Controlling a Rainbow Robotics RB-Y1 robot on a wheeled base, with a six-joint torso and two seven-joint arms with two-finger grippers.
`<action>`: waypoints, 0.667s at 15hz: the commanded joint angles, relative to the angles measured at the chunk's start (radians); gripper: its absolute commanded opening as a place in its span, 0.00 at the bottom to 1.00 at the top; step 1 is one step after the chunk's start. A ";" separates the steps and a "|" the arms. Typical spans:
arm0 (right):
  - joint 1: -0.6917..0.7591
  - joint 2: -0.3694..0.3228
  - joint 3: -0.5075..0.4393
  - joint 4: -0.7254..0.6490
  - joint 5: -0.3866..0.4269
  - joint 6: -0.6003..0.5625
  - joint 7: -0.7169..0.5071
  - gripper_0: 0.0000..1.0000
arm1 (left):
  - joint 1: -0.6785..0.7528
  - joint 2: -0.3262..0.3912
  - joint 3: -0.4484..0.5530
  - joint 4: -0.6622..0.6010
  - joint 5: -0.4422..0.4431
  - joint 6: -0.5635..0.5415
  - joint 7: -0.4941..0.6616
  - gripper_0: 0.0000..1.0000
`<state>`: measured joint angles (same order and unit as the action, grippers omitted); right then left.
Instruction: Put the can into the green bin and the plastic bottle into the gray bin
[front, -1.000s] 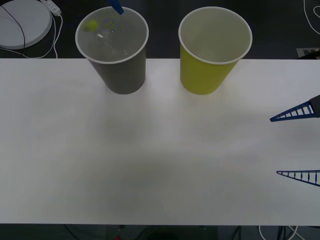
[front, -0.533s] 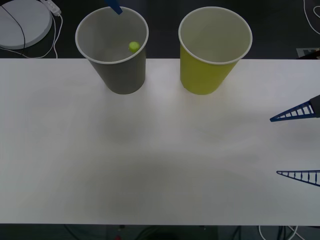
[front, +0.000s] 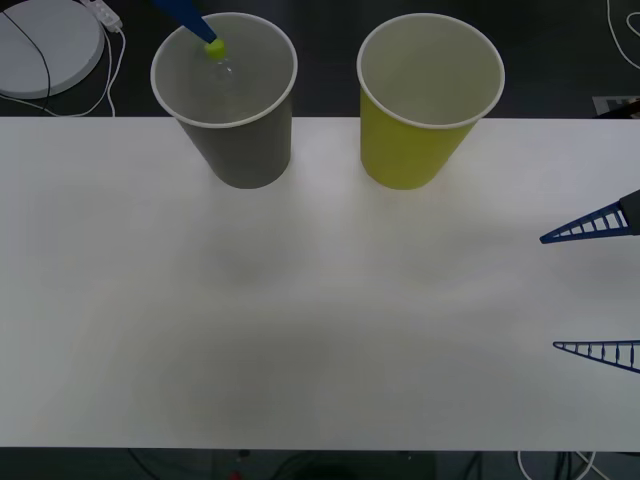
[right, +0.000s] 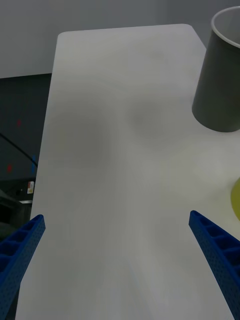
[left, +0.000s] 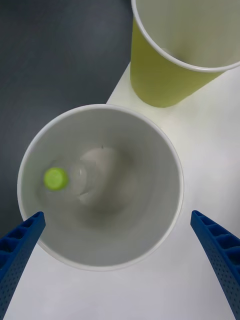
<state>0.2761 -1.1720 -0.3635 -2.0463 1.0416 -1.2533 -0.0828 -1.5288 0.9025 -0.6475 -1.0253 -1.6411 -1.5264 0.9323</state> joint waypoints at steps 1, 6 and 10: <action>0.000 0.000 0.000 0.000 0.000 0.000 0.000 1.00 | 0.053 0.069 0.000 -0.084 0.060 0.012 0.010 1.00; 0.000 0.000 0.000 0.000 0.000 0.000 0.000 1.00 | 0.187 0.207 0.000 -0.276 0.173 0.097 0.033 1.00; 0.000 0.000 0.000 0.000 0.000 0.000 0.000 1.00 | 0.299 0.286 0.051 -0.407 0.216 0.149 0.046 1.00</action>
<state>0.2761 -1.1720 -0.3635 -2.0463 1.0416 -1.2533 -0.0828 -1.2541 1.1780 -0.6160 -1.4076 -1.4273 -1.3843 0.9760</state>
